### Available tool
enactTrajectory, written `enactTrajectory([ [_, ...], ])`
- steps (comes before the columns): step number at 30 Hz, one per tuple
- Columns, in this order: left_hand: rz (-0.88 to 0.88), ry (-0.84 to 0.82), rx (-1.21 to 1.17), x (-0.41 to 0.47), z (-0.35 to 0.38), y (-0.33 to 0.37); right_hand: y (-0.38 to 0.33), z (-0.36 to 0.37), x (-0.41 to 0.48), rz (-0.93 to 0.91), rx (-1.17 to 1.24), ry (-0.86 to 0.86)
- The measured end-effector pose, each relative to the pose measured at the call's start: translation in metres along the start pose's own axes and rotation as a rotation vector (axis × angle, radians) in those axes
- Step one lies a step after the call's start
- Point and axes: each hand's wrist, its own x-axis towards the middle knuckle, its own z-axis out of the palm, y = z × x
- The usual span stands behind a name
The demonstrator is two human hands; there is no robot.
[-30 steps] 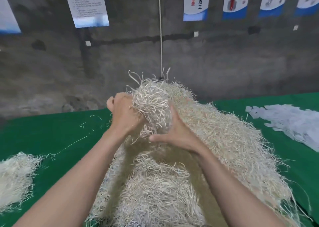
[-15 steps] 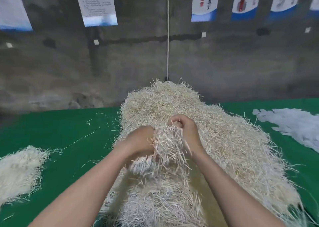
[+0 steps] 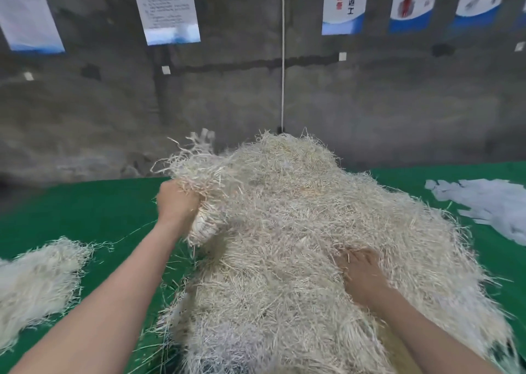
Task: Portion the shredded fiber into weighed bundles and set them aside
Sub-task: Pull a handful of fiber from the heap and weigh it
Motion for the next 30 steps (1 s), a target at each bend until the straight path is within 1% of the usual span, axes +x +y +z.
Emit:
enactTrajectory([
  [2,-0.031,0.041,-0.021,0.001,-0.007,-0.003,-0.006,-0.021,0.004,-0.011,0.207,0.076],
  [3,-0.048,0.097,-0.065,0.003,-0.01,-0.004,-0.005,-0.033,0.004,-0.014,0.27,0.12],
  [4,-0.079,0.152,-0.143,0.005,-0.015,-0.003,-0.004,-0.042,0.003,-0.024,0.272,0.145],
  [5,-0.081,0.207,-0.162,0.009,-0.021,-0.004,-0.005,-0.048,0.0,-0.038,0.238,0.138],
  [6,-0.071,0.238,-0.128,0.01,-0.028,-0.003,-0.007,-0.053,-0.005,-0.055,0.19,0.094],
  [8,-0.06,0.243,-0.064,0.009,-0.038,-0.006,-0.012,-0.063,-0.017,-0.095,0.107,-0.067],
  [10,-0.07,0.197,-0.056,0.0,-0.04,-0.008,-0.017,-0.096,-0.029,-0.144,0.252,-0.105],
  [11,-0.066,0.17,-0.065,-0.003,-0.038,-0.012,-0.022,-0.12,-0.035,-0.178,0.345,-0.076],
  [12,-0.066,0.134,-0.081,-0.009,-0.038,-0.014,-0.03,-0.147,-0.043,-0.205,0.389,-0.003],
  [13,-0.049,0.096,-0.082,-0.016,-0.038,-0.014,-0.04,-0.172,-0.05,-0.222,0.406,0.138],
  [15,-0.021,0.033,-0.124,-0.025,-0.037,-0.012,-0.071,-0.205,-0.056,-0.271,0.482,0.503],
  [16,-0.031,-0.005,-0.172,-0.03,-0.037,-0.009,-0.091,-0.212,-0.057,-0.318,0.56,0.614],
  [17,-0.048,-0.067,-0.211,-0.035,-0.039,-0.005,-0.113,-0.212,-0.055,-0.357,0.632,0.616],
  [18,-0.066,-0.139,-0.248,-0.041,-0.041,0.0,-0.134,-0.205,-0.052,-0.378,0.707,0.507],
  [19,-0.084,-0.224,-0.304,-0.049,-0.045,0.007,-0.153,-0.191,-0.047,-0.386,0.789,0.346],
  [20,-0.09,-0.327,-0.397,-0.056,-0.051,0.015,-0.169,-0.175,-0.043,-0.388,0.855,0.2],
  [21,-0.085,-0.424,-0.532,-0.061,-0.057,0.021,-0.182,-0.157,-0.039,-0.348,0.897,0.112],
  [22,-0.094,-0.477,-0.679,-0.065,-0.062,0.025,-0.191,-0.141,-0.034,-0.294,0.946,0.105],
  [23,-0.102,-0.511,-0.762,-0.069,-0.066,0.028,-0.197,-0.127,-0.029,-0.255,0.985,0.133],
  [24,-0.111,-0.536,-0.753,-0.069,-0.068,0.026,-0.202,-0.117,-0.024,-0.22,1.036,0.147],
  [25,-0.087,-0.567,-0.613,-0.067,-0.068,0.021,-0.202,-0.113,-0.022,-0.174,1.111,0.157],
  [26,0.013,-0.598,-0.352,-0.065,-0.068,0.012,-0.199,-0.114,-0.018,-0.123,1.197,0.179],
  [27,0.158,-0.632,-0.075,-0.061,-0.07,0.0,-0.191,-0.119,-0.016,-0.089,1.286,0.2],
  [28,0.269,-0.67,0.157,-0.055,-0.07,-0.014,-0.182,-0.125,-0.014,-0.065,1.334,0.244],
  [29,0.35,-0.687,0.353,-0.051,-0.071,-0.028,-0.171,-0.132,-0.013,-0.044,1.285,0.316],
  [30,0.386,-0.683,0.516,-0.049,-0.073,-0.042,-0.16,-0.139,-0.013,-0.017,1.164,0.413],
])
